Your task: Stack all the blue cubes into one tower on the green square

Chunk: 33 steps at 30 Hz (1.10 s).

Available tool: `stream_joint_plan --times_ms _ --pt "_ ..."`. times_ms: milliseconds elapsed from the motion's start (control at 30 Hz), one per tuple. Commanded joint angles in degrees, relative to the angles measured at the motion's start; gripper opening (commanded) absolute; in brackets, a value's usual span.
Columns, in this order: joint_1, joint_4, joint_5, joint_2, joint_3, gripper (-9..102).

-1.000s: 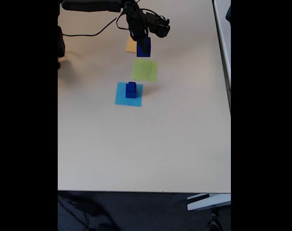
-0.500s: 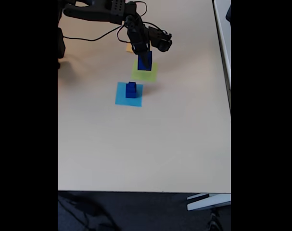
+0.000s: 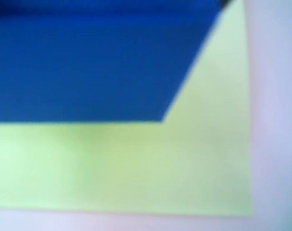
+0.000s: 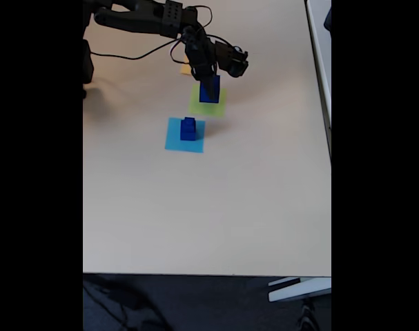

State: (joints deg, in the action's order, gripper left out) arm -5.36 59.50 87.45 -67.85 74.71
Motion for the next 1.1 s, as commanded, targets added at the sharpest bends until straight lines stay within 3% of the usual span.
stream_joint_plan --times_ms 0,1067 --pt "0.44 -1.76 0.70 -0.70 -2.55 11" --pt "1.23 -5.54 4.39 0.88 2.37 13"
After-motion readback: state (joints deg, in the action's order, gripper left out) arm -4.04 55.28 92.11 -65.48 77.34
